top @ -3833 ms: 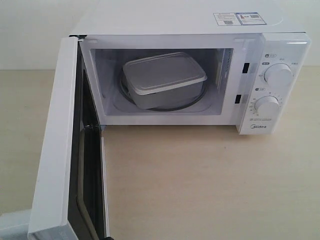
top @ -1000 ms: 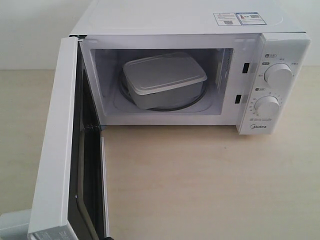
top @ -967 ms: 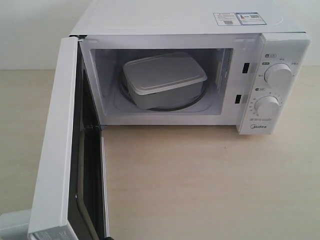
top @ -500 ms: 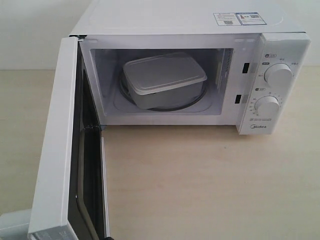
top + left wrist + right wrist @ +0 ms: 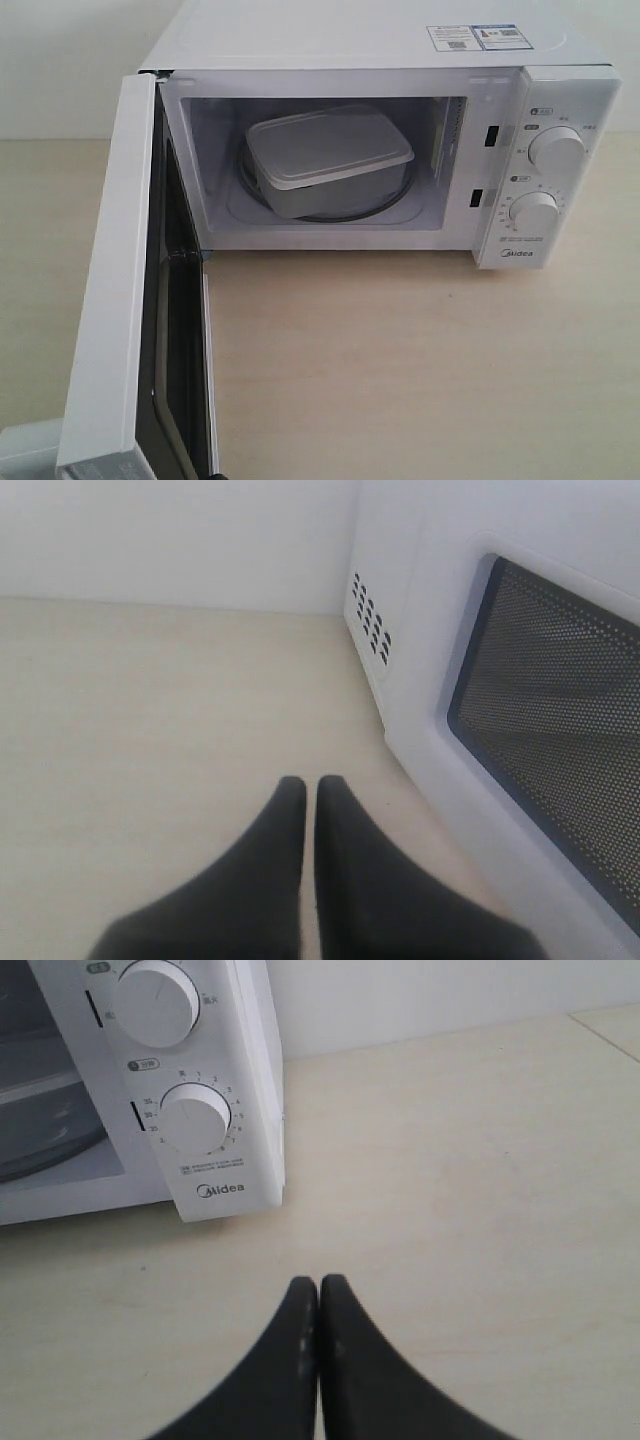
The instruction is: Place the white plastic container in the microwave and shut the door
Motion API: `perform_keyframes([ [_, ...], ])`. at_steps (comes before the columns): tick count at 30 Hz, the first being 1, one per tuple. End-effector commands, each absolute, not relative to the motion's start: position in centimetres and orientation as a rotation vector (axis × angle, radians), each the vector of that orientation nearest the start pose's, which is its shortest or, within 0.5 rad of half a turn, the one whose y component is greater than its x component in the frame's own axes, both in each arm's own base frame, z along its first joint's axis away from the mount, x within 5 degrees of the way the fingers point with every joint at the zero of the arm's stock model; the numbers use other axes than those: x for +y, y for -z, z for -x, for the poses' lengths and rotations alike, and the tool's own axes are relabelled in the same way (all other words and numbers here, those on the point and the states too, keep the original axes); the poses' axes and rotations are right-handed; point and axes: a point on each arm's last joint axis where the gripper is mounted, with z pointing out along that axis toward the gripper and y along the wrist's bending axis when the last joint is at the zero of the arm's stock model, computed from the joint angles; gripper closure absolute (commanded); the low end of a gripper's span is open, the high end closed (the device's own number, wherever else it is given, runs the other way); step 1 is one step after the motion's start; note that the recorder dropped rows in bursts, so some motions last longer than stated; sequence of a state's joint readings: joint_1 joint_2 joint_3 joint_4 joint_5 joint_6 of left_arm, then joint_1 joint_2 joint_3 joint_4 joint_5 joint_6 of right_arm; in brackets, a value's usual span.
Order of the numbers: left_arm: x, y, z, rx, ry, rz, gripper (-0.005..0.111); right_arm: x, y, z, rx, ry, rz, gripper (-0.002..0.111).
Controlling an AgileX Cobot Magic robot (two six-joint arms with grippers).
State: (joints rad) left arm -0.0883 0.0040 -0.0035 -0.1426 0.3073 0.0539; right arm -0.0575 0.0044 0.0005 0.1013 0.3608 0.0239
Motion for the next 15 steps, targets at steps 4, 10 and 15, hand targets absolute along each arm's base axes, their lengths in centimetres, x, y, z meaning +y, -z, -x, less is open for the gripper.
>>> perform_keyframes([
  [4, -0.87, -18.57, -5.37, 1.79, 0.159, -0.041, 0.102, 0.24, -18.17, -5.33, 1.832, -0.098, -0.086, 0.109],
  [10, -0.87, -18.57, -5.37, 1.79, 0.159, -0.041, 0.102, 0.24, -18.17, -5.33, 1.832, -0.096, -0.083, 0.109],
  [15, -0.87, -18.57, -5.37, 1.79, 0.159, -0.041, 0.102, 0.24, -18.17, -5.33, 1.832, -0.096, -0.083, 0.109],
])
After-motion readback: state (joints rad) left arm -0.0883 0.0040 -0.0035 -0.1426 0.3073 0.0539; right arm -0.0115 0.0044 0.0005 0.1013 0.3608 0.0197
